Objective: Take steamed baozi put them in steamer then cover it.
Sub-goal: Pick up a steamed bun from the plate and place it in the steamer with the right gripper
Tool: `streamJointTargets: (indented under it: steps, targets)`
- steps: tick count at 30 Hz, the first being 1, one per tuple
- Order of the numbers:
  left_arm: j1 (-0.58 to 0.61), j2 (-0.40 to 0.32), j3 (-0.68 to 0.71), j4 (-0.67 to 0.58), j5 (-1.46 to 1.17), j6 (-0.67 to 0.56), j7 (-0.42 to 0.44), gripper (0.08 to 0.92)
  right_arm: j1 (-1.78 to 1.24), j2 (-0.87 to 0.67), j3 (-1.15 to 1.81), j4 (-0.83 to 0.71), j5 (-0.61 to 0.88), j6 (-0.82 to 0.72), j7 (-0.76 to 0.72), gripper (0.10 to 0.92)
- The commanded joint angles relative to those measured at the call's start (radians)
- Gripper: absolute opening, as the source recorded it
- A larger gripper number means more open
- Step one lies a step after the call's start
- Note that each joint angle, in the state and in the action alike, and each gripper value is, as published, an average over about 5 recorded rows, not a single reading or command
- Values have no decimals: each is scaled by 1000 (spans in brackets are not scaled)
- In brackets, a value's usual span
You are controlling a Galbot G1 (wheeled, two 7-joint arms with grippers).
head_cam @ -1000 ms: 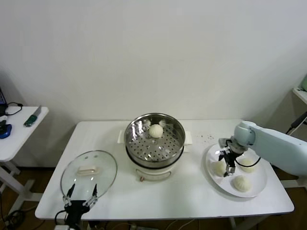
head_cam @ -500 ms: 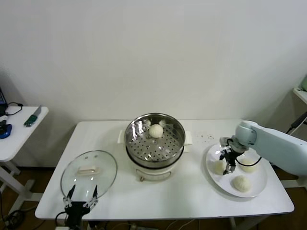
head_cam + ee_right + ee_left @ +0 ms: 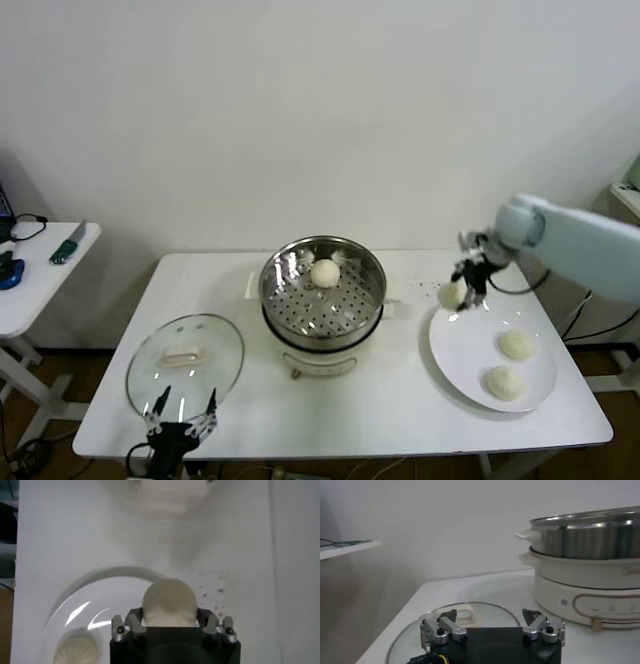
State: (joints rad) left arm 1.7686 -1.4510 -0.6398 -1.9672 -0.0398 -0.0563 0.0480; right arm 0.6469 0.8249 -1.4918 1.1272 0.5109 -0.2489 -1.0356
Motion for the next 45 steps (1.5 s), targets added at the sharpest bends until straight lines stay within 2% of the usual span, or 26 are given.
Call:
streamJointTargets:
  steps: [1, 10, 17, 31, 45]
  targets:
    - [8, 3, 15, -21, 21, -4, 32, 823, 304, 200, -176, 8, 324, -22, 11, 703]
    - [44, 10, 24, -47, 42, -10, 52, 823, 266, 466, -171, -37, 453, -66, 41, 704]
    - [56, 13, 21, -64, 42, -8, 50, 823, 167, 564, -148, -79, 450, -89, 80, 706]
    - [50, 18, 11, -66, 37, -8, 30, 823, -39, 654, -110, -125, 364, -110, 125, 712]
    - [55, 20, 5, -60, 22, -11, 28, 823, -87, 687, -107, -206, 280, -101, 98, 733]
